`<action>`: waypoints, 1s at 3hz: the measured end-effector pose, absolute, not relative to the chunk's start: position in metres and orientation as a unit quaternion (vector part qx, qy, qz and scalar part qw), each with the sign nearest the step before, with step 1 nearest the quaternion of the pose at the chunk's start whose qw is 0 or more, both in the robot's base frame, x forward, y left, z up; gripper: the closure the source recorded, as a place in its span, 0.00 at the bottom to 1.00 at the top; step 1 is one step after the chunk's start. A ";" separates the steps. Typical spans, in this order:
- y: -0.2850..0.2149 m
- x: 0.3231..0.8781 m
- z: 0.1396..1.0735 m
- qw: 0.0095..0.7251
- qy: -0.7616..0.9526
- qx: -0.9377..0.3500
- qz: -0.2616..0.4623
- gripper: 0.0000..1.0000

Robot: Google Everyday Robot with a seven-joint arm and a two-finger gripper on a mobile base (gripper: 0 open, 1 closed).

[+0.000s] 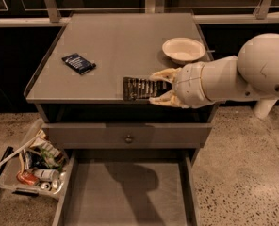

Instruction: Pick rxbar chocolate from middle drawer and place on counter

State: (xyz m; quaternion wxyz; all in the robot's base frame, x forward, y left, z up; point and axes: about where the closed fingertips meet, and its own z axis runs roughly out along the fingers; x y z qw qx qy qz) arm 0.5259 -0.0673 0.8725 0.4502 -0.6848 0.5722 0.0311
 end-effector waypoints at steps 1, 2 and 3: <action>-0.063 0.561 0.884 0.462 0.577 -0.672 0.037 1.00; -0.052 0.610 0.893 0.486 0.588 -0.643 0.068 1.00; -0.041 0.645 0.890 0.503 0.600 -0.612 0.110 1.00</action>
Offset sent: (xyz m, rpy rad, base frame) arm 0.1468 0.0224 0.0297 0.2511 0.0684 -0.0736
